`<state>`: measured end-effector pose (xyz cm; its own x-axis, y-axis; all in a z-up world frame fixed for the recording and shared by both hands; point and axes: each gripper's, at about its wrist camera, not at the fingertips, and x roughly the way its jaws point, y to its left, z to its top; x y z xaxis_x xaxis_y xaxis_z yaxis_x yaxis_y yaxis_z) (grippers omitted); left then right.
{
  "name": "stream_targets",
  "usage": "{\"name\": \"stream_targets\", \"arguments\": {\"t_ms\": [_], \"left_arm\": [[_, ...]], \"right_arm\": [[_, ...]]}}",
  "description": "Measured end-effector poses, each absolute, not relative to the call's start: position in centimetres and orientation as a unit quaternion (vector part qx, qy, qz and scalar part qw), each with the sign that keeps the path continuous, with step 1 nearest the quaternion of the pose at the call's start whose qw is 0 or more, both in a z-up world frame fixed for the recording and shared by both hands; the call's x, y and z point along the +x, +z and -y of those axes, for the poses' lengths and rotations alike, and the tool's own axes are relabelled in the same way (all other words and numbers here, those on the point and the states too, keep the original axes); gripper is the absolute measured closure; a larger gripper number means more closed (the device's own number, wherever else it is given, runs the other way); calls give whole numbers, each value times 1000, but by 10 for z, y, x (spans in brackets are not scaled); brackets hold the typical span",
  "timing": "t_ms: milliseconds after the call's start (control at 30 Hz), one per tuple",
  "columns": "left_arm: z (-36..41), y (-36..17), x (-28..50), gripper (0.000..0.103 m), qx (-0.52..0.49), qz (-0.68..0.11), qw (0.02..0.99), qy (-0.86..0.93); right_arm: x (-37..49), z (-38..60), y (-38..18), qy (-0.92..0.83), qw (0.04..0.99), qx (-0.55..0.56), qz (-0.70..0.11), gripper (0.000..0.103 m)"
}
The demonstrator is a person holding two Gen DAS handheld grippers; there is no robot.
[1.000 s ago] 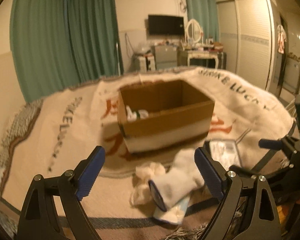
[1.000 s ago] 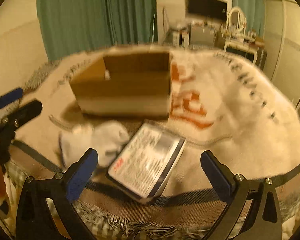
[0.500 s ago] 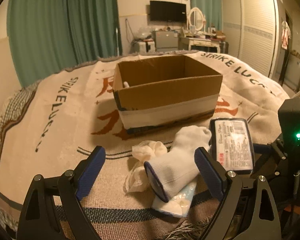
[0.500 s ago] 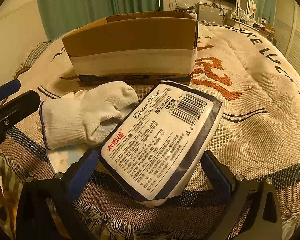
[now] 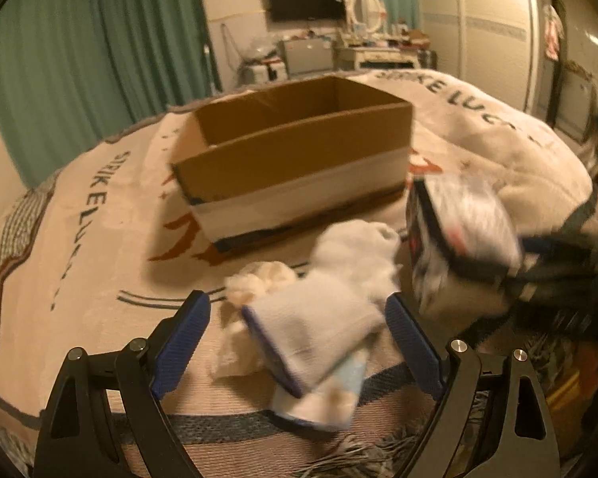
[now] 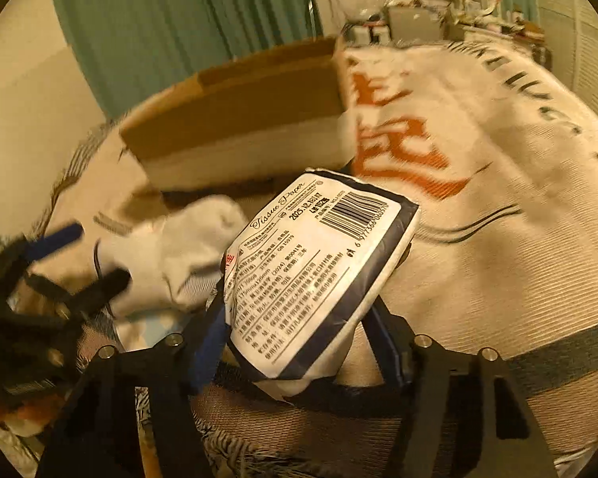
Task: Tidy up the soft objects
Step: 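Grasp the tissue pack with right tool while left tool grasps the white glove, then lower the tissue pack and glove into the box and open both tools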
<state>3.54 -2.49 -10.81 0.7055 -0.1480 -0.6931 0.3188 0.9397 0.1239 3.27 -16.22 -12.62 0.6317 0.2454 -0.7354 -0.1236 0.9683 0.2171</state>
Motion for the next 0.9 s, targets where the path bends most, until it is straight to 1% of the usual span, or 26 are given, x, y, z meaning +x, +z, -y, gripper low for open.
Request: {"name": "stream_targets", "arguments": {"t_ms": [133,267,333,400,433,467,500,567,667,767,900], "left_arm": [[49,-118,42,15,145,-371,904,-152],[69,-133,60,16,163,-388,892,-166],[75,-145,69,24,173,-403,883,-165],[76,-157,78,24,177,-417,878,-156],[75,-161,80,30,178,-423,875,-150],[73,-163,82,33,175,-427,875,-149],[70,-162,82,35,164,-429,875,-154],[64,-158,79,46,153,-425,878,-155],[56,-148,69,51,136,-417,885,-158],[48,-138,59,54,122,-409,890,-162],[37,-115,45,54,114,-386,903,-152]], "right_arm": [[28,176,-99,97,919,73,-374,40],[30,182,-91,89,926,66,-362,40],[33,185,-96,91,923,71,-367,40],[36,187,-100,91,920,74,-374,40],[38,189,-101,90,919,75,-377,40],[40,192,-104,89,917,76,-380,40],[40,194,-106,89,916,78,-383,40],[42,196,-110,89,914,81,-388,40],[42,196,-112,91,914,78,-388,40],[40,193,-109,94,915,75,-385,40],[29,188,-98,95,922,64,-371,40]]}}
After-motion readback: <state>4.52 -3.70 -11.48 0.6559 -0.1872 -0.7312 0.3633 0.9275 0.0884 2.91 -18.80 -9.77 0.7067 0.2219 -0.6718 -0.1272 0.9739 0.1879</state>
